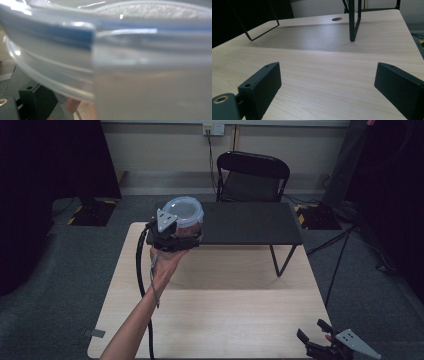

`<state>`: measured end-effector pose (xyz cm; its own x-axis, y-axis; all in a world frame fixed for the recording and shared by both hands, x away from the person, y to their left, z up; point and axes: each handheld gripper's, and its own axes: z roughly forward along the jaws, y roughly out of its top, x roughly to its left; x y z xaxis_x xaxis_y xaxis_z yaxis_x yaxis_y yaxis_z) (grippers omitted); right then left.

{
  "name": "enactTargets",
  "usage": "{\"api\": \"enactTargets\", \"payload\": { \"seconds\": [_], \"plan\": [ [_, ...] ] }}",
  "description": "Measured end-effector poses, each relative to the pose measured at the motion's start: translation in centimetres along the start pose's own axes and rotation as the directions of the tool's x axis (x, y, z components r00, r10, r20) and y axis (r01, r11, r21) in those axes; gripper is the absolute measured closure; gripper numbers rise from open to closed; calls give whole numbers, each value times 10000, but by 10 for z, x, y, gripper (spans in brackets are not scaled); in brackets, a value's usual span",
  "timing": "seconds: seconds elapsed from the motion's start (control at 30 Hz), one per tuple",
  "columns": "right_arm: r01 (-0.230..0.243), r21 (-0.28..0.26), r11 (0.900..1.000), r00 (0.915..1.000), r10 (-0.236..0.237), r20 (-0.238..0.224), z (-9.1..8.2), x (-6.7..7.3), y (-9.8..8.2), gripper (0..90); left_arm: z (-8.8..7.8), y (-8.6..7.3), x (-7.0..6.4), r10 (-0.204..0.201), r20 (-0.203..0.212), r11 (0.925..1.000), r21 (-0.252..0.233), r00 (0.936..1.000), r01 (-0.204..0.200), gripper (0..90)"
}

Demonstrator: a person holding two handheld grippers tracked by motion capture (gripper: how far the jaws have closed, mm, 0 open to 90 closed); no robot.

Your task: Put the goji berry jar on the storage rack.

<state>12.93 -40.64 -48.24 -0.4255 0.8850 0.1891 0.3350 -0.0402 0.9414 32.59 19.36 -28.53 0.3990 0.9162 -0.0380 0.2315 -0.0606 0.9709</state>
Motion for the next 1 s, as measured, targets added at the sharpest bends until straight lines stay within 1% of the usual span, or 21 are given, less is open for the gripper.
{"api": "enactTargets", "payload": {
  "seconds": [0.13, 0.23, 0.27, 0.37, 0.5, 0.6, 0.77, 0.87, 0.9, 0.93, 1.0],
  "plan": [
    [-15, -27, 10000, 10000, 15, 48, -1, -1, 0, 64, 19, 7, 3, -97, -51, 9995, 289, 9999, 98, 17],
    [-58, -31, 10000, 9999, 58, 109, -2, -2, 0, 65, 31, 7, 5, -363, -44, 9991, 218, 9993, 364, 16],
    [-58, -56, 10000, 9999, 58, 138, -2, -3, 0, 65, 35, 8, 6, -385, -23, 9989, 285, 9993, 385, 16],
    [-95, -79, 9999, 9997, 97, 211, -2, -5, 0, 64, 47, 12, 4, -238, -8, 9987, 444, 9997, 238, 16],
    [-124, -118, 9999, 9994, 128, 326, -4, -7, 0, 63, 62, 16, 4, -292, 30, 9989, 378, 9996, 291, 16],
    [-112, -89, 9999, 9994, 115, 331, -4, -10, 0, 55, 72, 20, 2, -226, 8, 9987, 463, 9997, 226, 16],
    [4, -26, 10000, 9992, -3, 400, -3, -10, 0, 43, 86, 18, 1, -198, -20, 9982, 573, 9998, 199, 15],
    [-18, 3, 10000, 9991, 18, 425, -3, -10, 0, 43, 95, 16, 0, -122, -134, 9965, 826, 9998, 133, 15],
    [-24, 11, 10000, 9991, 23, 433, -3, -10, 0, 43, 97, 14, 0, -143, -166, 9964, 833, 9998, 157, 15],
    [-36, 23, 10000, 9990, 35, 446, -4, -10, 0, 43, 98, 11, 0, -61, -182, 9974, 717, 9998, 74, 14],
    [-49, 4, 10000, 9989, 49, 461, -5, -11, 0, 43, 99, 11, -1, -24, -207, 9976, 693, 9998, 38, 14]
  ]
}}
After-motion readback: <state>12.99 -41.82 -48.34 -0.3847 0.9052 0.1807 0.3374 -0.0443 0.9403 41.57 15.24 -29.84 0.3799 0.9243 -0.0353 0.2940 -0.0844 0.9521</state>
